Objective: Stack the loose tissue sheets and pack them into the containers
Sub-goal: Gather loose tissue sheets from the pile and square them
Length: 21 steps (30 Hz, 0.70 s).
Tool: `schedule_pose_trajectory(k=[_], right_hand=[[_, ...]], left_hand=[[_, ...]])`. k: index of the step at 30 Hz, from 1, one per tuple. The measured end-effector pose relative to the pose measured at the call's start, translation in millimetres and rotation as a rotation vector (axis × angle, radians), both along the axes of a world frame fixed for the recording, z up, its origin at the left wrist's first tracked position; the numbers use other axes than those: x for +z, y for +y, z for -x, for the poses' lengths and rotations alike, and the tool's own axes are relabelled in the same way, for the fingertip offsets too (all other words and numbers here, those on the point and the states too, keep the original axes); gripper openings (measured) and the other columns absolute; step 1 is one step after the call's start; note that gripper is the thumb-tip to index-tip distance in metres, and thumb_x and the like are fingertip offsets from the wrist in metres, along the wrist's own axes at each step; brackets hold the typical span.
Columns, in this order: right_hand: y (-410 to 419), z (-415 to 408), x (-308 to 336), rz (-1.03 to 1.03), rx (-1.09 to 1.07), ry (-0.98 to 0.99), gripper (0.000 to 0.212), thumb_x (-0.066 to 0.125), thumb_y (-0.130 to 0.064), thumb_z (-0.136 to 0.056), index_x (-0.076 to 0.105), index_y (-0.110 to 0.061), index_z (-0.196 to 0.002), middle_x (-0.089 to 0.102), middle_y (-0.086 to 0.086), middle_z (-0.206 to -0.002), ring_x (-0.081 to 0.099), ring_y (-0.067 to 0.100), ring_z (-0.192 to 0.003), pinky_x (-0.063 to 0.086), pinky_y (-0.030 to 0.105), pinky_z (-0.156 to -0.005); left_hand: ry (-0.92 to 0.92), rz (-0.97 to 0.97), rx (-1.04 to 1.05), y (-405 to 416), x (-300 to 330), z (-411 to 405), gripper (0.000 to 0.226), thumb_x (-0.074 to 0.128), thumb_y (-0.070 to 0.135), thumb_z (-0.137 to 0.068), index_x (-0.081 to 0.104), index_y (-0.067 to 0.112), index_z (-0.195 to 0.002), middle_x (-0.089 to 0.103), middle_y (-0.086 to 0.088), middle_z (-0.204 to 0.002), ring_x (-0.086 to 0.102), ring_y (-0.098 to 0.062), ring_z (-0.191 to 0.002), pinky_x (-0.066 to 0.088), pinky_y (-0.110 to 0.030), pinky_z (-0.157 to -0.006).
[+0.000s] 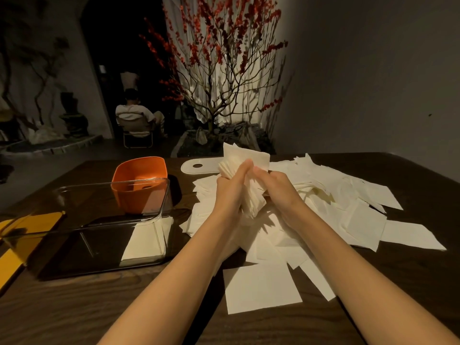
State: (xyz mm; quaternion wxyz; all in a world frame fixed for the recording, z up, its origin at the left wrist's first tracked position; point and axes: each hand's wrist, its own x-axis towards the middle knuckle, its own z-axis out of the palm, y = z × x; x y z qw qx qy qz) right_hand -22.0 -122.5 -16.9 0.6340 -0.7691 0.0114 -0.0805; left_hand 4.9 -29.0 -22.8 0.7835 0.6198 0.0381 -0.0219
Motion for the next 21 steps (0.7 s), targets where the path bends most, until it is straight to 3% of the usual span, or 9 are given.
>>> schedule_pose_trajectory(k=[4,7,8,11,12,14,16,21], right_hand=[[-2,1,-2,-0.054,-0.012,-0.025,0.012,0.050,-0.030,-0.098,0.058,-0.025,-0.091,0.067,-0.001,-0.091,0.066,0.020,-0.086,0.056,0.030,-0.073],[-2,-2,-3,-0.052,-0.096,-0.067,0.014,0.047,-0.023,-0.100,0.059,-0.023,-0.092,0.066,-0.001,-0.095,0.064,0.018,-0.089,0.059,0.038,-0.077],[-2,-3,-4,0.006,-0.164,-0.090,0.015,0.046,-0.025,-0.100,0.060,-0.021,-0.095,0.064,0.000,-0.100,0.063,0.019,-0.093,0.057,0.040,-0.081],[-3,-3,-2,0.271,-0.328,-0.227,0.029,0.049,-0.026,-0.099,0.059,-0.016,-0.124,0.063,0.004,-0.120,0.059,0.020,-0.103,0.054,0.038,-0.088],[-4,-1,-3,0.381,-0.347,-0.281,0.033,0.051,-0.024,-0.098,0.057,-0.018,-0.130,0.064,0.005,-0.122,0.060,0.022,-0.104,0.054,0.039,-0.088],[-8,2,-2,0.631,-0.327,-0.386,0.038,0.051,-0.020,-0.098,0.054,-0.022,-0.135,0.066,0.006,-0.117,0.062,0.025,-0.101,0.055,0.039,-0.082],[-10,4,-4,0.837,-0.231,-0.450,0.038,0.047,-0.018,-0.098,0.054,-0.027,-0.135,0.068,0.005,-0.112,0.061,0.025,-0.097,0.047,0.031,-0.074],[-14,3,-7,1.021,-0.035,-0.411,0.040,0.049,-0.021,-0.098,0.052,-0.037,-0.135,0.065,-0.006,-0.120,0.055,0.013,-0.099,0.038,0.027,-0.076]], left_hand=[[0.132,0.053,-0.075,7,12,12,0.036,0.060,0.028,-0.088,0.050,0.011,-0.118,0.058,-0.009,-0.097,0.056,-0.023,-0.087,0.050,-0.042,-0.086],[0.221,0.346,-0.160,12,18,19,0.009,0.051,0.017,-0.091,0.053,0.008,-0.091,0.061,-0.012,-0.078,0.056,-0.024,-0.077,0.049,-0.043,-0.082],[0.232,0.429,-0.165,13,19,21,0.011,0.050,0.015,-0.090,0.054,0.005,-0.093,0.064,-0.012,-0.078,0.058,-0.024,-0.079,0.050,-0.042,-0.084],[0.226,0.513,-0.122,17,16,13,0.044,0.053,0.018,-0.091,0.042,0.012,-0.133,0.060,-0.016,-0.119,0.056,-0.027,-0.114,0.042,-0.041,-0.101],[0.242,0.510,-0.097,17,15,10,0.048,0.055,0.021,-0.093,0.039,0.014,-0.137,0.058,-0.017,-0.124,0.054,-0.028,-0.118,0.041,-0.041,-0.102],[0.267,0.538,-0.105,18,13,6,0.035,0.057,0.029,-0.095,0.050,0.007,-0.121,0.061,-0.016,-0.112,0.059,-0.029,-0.108,0.043,-0.043,-0.100],[0.287,0.638,-0.144,19,12,5,0.038,0.058,0.042,-0.094,0.060,0.005,-0.104,0.065,-0.016,-0.097,0.061,-0.031,-0.093,0.044,-0.049,-0.100],[0.252,0.691,-0.260,22,10,3,0.071,0.055,0.069,-0.081,0.058,0.001,-0.100,0.066,-0.019,-0.102,0.060,-0.037,-0.102,0.042,-0.051,-0.101]])
